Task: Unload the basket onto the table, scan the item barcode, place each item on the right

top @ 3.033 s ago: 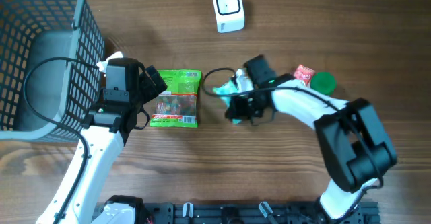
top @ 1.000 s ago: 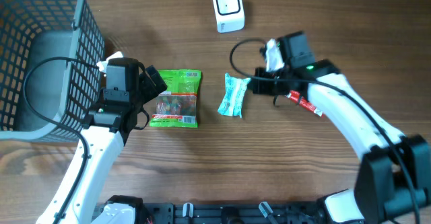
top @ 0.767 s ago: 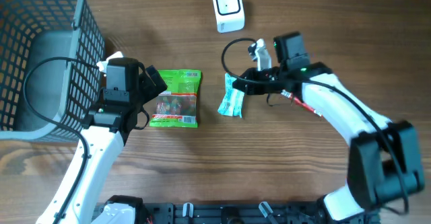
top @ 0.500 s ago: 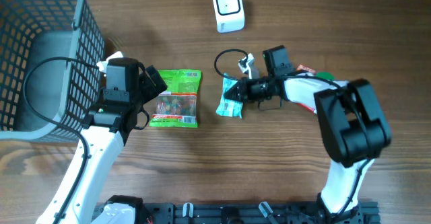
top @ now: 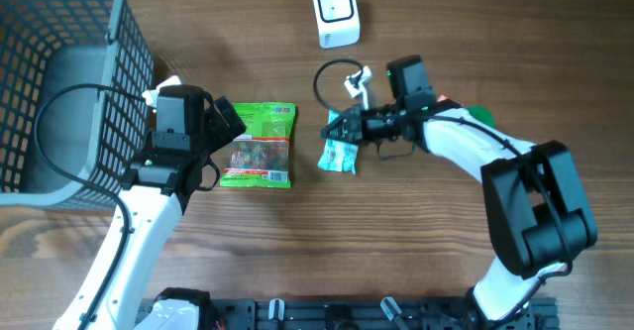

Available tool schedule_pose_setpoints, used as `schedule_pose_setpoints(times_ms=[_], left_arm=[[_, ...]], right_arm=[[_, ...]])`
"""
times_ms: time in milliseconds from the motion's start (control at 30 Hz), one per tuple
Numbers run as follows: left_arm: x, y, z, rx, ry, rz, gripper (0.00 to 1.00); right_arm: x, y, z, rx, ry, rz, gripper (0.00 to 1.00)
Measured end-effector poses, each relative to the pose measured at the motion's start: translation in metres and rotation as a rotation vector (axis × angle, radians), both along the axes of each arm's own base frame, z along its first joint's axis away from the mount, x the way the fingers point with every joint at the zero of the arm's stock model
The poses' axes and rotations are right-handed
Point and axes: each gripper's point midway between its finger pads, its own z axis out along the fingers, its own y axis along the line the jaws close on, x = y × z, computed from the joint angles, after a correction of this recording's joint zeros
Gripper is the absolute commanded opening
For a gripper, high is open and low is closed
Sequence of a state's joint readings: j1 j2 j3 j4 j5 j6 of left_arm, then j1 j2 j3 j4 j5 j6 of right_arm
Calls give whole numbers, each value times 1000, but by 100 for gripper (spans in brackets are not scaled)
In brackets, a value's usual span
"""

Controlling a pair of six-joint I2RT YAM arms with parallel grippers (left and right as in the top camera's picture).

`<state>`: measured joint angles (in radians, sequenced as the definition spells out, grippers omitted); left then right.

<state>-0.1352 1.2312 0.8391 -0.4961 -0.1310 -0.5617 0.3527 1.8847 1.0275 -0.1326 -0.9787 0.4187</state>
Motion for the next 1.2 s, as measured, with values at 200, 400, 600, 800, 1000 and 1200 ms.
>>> schedule_pose_setpoints(times_ms=[200,400,600,800,1000,1200], left_arm=[[0,0,0,0,0,0,100],[0,0,0,0,0,0,100],[0,0,0,0,0,0,100],[0,0,0,0,0,0,100],[0,0,0,0,0,0,100],[0,0,0,0,0,0,100]], right_arm=[[-32,1,-51,-172,36,-26,4],[-24,-4,-68,-194,24,-71,4],[-26,2,-81,-150,109,-73,4],[-26,9,-69,-79,133,-60,5],[-10,14,16,64,-46,-43,8],[-7,-18,-7,-62,-35,-89,7]])
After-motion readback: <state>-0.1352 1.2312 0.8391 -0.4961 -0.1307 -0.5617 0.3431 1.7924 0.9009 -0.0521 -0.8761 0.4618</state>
